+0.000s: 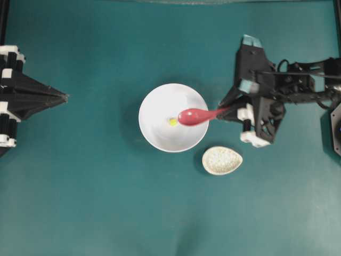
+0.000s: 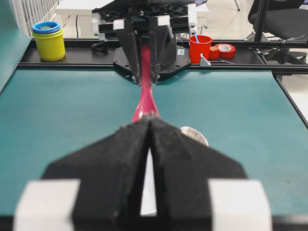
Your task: Scoop the yellow hexagonal prism block from the bowl with a spoon using the right arm.
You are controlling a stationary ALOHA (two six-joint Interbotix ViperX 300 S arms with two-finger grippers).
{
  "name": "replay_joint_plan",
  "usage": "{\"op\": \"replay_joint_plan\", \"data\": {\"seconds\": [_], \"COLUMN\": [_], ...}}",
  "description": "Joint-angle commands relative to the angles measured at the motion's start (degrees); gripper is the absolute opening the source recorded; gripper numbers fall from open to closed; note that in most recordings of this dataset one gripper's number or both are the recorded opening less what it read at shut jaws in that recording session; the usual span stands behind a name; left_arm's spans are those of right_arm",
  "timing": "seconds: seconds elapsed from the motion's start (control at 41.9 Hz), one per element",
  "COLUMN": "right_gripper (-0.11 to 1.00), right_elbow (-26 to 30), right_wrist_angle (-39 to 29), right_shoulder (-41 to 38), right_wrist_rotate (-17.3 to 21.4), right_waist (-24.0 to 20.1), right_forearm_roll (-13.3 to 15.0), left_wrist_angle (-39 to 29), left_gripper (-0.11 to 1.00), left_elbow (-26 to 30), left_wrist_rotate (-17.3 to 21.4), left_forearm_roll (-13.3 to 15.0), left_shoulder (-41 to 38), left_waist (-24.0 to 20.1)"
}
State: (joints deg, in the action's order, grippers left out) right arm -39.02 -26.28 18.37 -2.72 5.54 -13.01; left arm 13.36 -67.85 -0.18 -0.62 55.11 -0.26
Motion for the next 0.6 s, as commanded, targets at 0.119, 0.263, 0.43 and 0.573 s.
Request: {"op": "replay_joint_plan", "data": {"seconds": [0.119, 0.263, 0.43, 0.573], "right_gripper": [0.24, 0.24, 0.24, 0.24], "right_elbow": [7.56, 11.51, 14.77, 15.64], "right_wrist_angle": [-10.63, -15.38, -20.48, -21.97], "right_shoulder": [-4.31, -8.00, -10.90, -11.87], "right_wrist_rotate": [0.18, 0.26, 0.35, 0.44], "right_waist": [1.41, 1.41, 1.41, 1.41], "right_forearm_roll": [0.26, 0.79, 1.67, 2.81], "left_wrist_angle": [0.26, 0.18, 0.18, 0.18], "left_gripper": [0.00, 0.00, 0.00, 0.00], "left_elbow": [0.53, 0.53, 0.53, 0.53], "left_wrist_rotate": [0.18, 0.09, -0.18, -0.18], "left_forearm_roll": [-0.09, -0.09, -0.09, -0.09], "left_shoulder": [-0.44, -0.53, -0.53, -0.53], "left_waist": [-0.09, -0.09, -0.09, -0.09]}}
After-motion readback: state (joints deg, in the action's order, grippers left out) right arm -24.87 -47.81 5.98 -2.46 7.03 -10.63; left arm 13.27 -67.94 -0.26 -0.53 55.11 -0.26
